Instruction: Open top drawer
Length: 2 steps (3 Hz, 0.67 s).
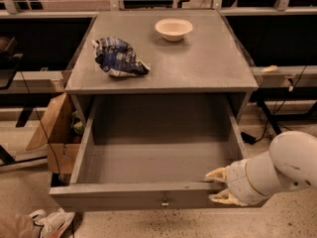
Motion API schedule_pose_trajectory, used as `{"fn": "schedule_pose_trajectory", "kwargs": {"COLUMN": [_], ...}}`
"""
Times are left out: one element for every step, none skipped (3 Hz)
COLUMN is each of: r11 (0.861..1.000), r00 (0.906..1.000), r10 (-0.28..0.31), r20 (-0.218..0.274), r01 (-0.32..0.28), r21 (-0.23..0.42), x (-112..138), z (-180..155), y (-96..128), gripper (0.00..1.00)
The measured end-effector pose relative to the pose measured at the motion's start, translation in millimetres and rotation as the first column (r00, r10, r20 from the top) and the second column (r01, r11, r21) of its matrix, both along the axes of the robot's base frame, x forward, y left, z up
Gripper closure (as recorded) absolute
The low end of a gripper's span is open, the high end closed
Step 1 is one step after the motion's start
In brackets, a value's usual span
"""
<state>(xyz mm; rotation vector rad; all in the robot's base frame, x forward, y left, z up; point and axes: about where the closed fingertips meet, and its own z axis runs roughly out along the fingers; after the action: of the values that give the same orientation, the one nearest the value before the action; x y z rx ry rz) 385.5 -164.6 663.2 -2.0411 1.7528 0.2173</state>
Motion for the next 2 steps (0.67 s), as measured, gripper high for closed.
{"fn": "schedule_pose_trajectory", "kwargs": {"r11": [1.000,0.999], "r00": [0.9999,0.9989], "r10": [-0.003,0.003], "r20": [-0.014,-0.047], "r01": [0.002,-0.004], "r21": [-0.012,-0.039], "x": [-13.3,-36.9], "z": [-5.4,-17.3], "y": [-3.6,-9.9], "gripper": [0.11,0.00]}}
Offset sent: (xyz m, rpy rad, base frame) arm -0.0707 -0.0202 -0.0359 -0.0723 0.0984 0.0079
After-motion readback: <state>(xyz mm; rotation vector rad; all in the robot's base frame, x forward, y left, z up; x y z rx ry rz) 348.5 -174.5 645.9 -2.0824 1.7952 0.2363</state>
